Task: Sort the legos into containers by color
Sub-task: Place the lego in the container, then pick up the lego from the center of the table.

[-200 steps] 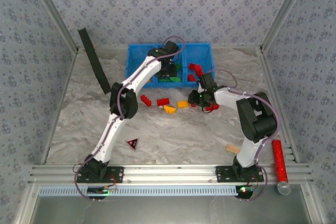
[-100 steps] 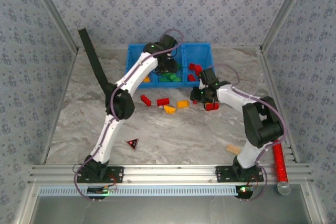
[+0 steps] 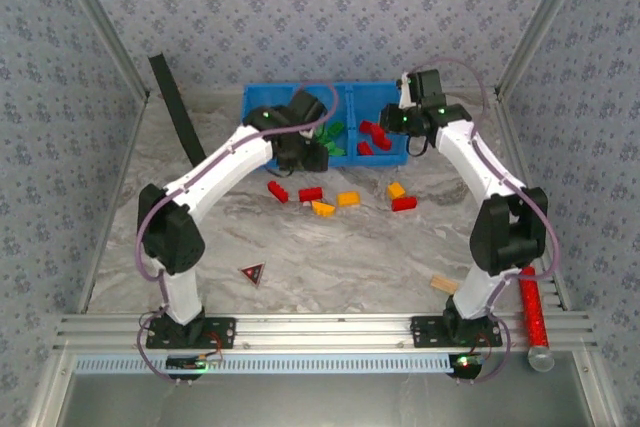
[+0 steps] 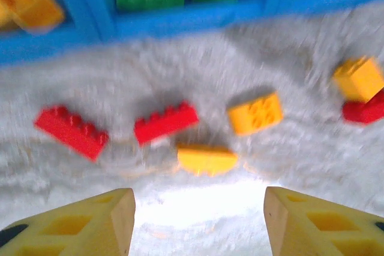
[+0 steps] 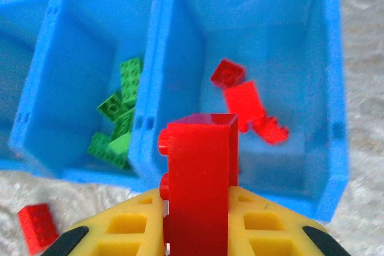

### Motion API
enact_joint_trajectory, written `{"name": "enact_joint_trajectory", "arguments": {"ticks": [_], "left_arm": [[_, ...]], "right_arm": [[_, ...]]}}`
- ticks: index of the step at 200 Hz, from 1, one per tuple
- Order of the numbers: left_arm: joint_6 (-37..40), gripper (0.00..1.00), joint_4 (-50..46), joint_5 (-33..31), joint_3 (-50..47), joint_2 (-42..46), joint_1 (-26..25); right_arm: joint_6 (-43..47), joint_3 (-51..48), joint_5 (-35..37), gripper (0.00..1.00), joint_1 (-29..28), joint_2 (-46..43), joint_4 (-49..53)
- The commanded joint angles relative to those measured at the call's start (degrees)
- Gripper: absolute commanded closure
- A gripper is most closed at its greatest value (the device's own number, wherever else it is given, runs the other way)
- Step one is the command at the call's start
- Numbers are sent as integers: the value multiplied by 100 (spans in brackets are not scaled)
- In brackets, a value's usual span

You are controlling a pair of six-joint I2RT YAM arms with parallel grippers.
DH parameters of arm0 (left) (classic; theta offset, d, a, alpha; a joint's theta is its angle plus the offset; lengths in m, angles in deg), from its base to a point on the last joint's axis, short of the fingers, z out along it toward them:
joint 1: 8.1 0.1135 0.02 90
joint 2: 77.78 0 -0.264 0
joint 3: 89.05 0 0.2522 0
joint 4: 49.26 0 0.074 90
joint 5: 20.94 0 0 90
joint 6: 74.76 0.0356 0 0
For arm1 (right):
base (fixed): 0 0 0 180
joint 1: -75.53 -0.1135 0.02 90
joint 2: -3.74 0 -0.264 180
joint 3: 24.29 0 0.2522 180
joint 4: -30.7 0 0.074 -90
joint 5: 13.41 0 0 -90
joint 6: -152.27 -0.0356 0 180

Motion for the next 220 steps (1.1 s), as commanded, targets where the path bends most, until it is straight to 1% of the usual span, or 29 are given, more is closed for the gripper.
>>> {"name": "enact_joint_trajectory", "arguments": {"ticks": [1,27,55,73,90,114,135,154,174,220], "left_arm": [[-865,41,430,55,-896,468,-182],[-1559,41,710,-46,-1592,707,-454],[-2393,40,1311,31,-2232,857,-535],[-2778,40,1477,12,-2307,791,-529],[-3047,39,1569,15,-2252,664,-534],[-3360,38,1673,-50,-2203,497,-548],[-3562,36,1709,-116,-2161,345,-543],[-3732,36,1730,-49,-2087,172,-546],[-3882,36,1731,-4,-1995,-4,-541],[-4175,36,1727,151,-1881,-372,-522]], "right_arm": [[416,532,53,83,176,560,350],[542,1108,-92,83,290,1164,412],[652,1604,-202,83,324,1712,513],[695,1737,-206,81,332,1943,535],[733,1740,-214,77,337,2063,534],[787,1626,-240,69,340,2104,491],[814,1510,-283,64,361,2095,438],[845,1442,-311,60,372,2063,423],[879,1372,-338,54,376,1950,403],[908,926,-389,51,378,1348,293]]}}
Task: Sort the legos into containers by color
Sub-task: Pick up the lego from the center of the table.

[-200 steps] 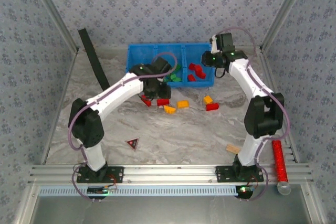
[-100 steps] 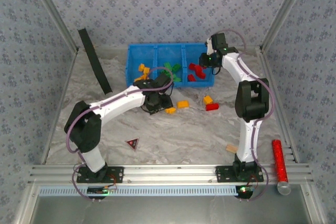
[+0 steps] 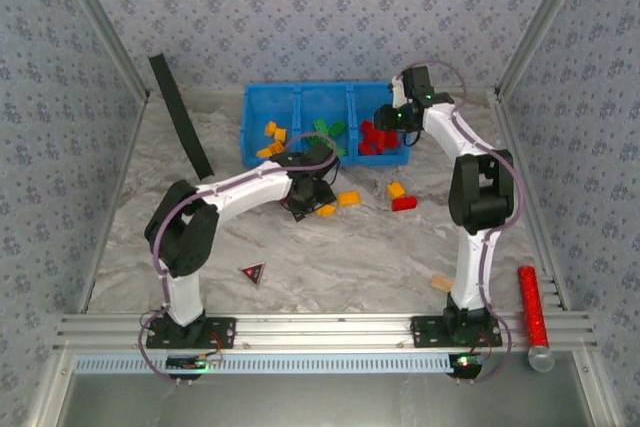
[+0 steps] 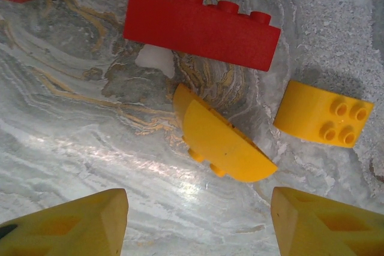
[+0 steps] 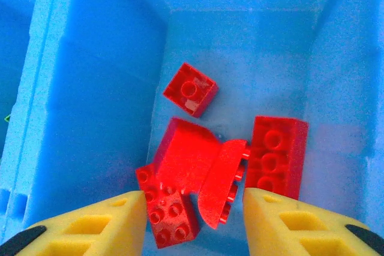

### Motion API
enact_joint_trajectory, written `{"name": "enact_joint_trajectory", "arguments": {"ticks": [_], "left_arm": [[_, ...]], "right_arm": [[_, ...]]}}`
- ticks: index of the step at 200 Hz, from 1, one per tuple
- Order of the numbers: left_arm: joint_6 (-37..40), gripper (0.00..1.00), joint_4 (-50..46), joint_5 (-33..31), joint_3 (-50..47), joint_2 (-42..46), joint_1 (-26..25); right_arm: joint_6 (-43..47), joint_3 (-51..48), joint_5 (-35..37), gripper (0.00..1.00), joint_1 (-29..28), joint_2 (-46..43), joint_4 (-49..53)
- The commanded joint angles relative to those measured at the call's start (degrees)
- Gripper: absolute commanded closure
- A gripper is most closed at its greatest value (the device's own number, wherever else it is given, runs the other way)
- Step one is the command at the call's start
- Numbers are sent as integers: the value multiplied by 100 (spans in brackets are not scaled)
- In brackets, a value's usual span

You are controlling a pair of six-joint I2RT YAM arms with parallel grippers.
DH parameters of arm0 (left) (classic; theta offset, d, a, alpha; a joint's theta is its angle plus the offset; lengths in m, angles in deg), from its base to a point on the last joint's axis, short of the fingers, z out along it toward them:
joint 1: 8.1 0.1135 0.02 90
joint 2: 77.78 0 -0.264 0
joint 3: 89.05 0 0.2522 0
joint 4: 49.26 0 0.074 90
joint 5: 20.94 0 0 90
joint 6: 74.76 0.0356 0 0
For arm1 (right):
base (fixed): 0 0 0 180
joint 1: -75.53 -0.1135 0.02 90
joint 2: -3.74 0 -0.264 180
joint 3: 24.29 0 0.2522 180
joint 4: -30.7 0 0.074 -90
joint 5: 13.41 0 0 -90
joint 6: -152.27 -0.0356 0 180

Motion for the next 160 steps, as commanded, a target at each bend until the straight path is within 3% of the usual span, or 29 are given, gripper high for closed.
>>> {"name": "enact_joint_trajectory", "arguments": {"ticks": [1,160], "left_arm": [[-313,36,7,99,163,-141,19],[-378,41,88,321,363,-793,130]], "right_arm": [[119,-268,-16,51,63,-541,51],[-49,-3022,278,45,311,-3247,72]]}}
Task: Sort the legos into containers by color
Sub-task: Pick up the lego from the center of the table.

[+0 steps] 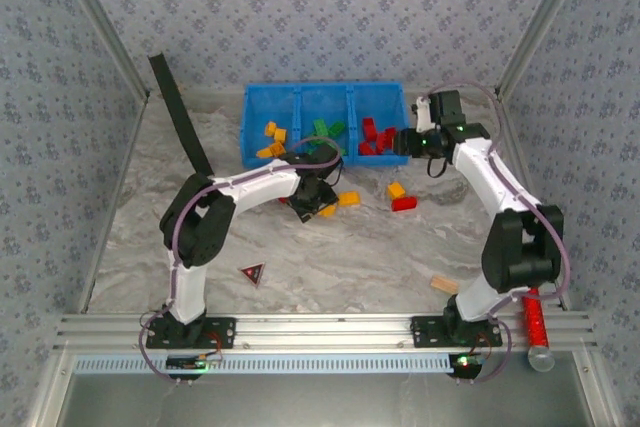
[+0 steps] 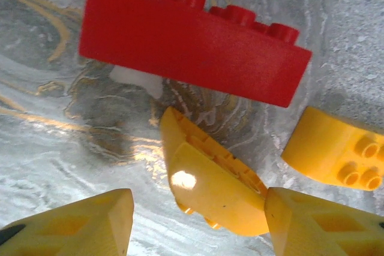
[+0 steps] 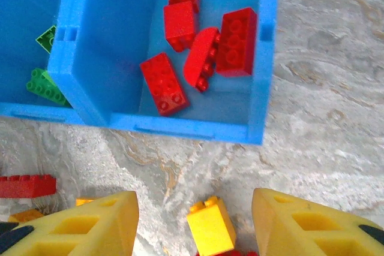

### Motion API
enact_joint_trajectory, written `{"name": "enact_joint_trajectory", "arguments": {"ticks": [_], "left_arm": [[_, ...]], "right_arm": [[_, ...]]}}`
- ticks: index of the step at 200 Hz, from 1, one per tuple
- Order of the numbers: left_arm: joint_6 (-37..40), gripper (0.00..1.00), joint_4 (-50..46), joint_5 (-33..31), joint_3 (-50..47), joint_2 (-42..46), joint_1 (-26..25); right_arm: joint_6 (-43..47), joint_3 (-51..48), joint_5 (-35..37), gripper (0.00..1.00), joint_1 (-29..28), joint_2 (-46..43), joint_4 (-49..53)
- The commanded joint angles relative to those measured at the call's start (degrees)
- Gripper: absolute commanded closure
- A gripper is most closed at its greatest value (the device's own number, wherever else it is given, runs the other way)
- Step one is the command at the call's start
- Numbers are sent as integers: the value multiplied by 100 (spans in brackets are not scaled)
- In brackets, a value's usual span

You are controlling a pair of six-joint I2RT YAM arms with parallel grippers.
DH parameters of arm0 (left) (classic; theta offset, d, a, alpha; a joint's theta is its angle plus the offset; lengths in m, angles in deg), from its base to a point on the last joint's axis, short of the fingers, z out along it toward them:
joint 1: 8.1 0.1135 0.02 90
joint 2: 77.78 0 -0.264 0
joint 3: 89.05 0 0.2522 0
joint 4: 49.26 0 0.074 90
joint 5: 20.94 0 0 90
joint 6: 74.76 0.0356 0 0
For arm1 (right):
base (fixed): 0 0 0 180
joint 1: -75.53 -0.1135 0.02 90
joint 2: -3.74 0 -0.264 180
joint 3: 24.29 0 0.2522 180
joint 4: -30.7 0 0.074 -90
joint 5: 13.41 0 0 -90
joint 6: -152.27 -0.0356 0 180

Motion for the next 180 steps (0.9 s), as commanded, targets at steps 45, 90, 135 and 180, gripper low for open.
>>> {"name": "enact_joint_trajectory", "arguments": {"ticks": [45,90,135,180], "left_arm": [[-111,43,-100,90,140,-285,108],[-57,51,-191,177,265,-426,113],[171,76,-324,312,203,-380,109],[688,87,-572,374,-110,100,104]], "right_arm": [[-176,-784,35,44,236,-578,16],[-181,-750,20,44,244,-592,60],[-570,-1034,103,40,252,-806,293],[-1886,-1969,11,20,342,-1258,137]]}}
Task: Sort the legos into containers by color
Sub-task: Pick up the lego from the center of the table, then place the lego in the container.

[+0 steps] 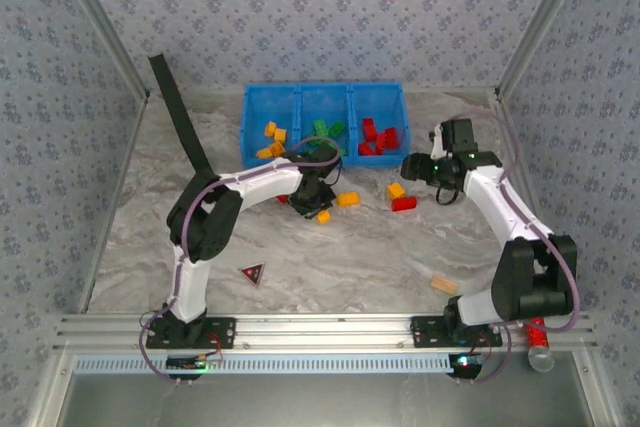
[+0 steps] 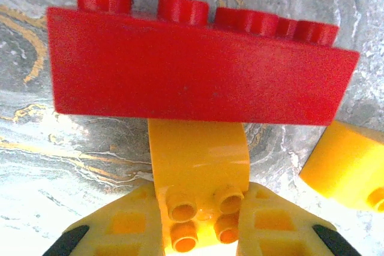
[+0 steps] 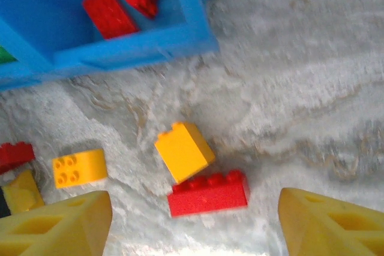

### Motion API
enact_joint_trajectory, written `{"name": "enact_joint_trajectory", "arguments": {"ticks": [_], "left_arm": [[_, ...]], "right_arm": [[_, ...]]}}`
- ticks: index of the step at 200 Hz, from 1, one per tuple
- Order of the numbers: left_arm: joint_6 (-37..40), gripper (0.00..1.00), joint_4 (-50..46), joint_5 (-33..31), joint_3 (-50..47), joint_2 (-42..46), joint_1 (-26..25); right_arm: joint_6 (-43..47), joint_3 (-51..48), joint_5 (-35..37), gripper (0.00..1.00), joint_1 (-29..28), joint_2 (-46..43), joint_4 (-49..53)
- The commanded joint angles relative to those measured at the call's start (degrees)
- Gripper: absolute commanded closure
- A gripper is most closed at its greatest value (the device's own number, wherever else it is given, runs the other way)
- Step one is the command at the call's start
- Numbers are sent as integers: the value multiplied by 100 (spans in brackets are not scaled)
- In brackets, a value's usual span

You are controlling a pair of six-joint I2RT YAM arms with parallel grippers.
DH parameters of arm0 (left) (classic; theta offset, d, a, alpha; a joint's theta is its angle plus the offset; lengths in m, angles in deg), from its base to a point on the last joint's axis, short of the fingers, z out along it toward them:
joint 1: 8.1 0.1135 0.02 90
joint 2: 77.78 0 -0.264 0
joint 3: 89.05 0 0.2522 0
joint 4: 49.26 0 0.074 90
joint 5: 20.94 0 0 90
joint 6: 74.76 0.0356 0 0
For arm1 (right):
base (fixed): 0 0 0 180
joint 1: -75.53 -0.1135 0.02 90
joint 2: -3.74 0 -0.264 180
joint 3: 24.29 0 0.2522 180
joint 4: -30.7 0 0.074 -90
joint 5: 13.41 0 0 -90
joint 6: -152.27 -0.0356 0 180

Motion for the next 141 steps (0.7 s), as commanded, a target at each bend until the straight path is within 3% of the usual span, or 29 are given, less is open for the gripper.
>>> {"name": "enact_joint_trajectory", "arguments": {"ticks": [1,29,49,97,141], "left_arm": [[376,87,-504,110,-188,377,-1],[845,89,-820,-115,-103,880,43],[1214,89,-1046,-233,188,1129,113],[2206,89,-1766,-677,1652,1189,405],[2966,89,-2231,-994,3244,610,936]], "right_arm": [[-931,-469,-31,20,53,-285,81],[-1117,-888,-171,17,-19,-384,-133],[-762,-1075,-164,0,-220,-381,-379],[84,-1166,575,0,-621,-134,-557],[592,-1064,1131,0,-909,342,-652]]}}
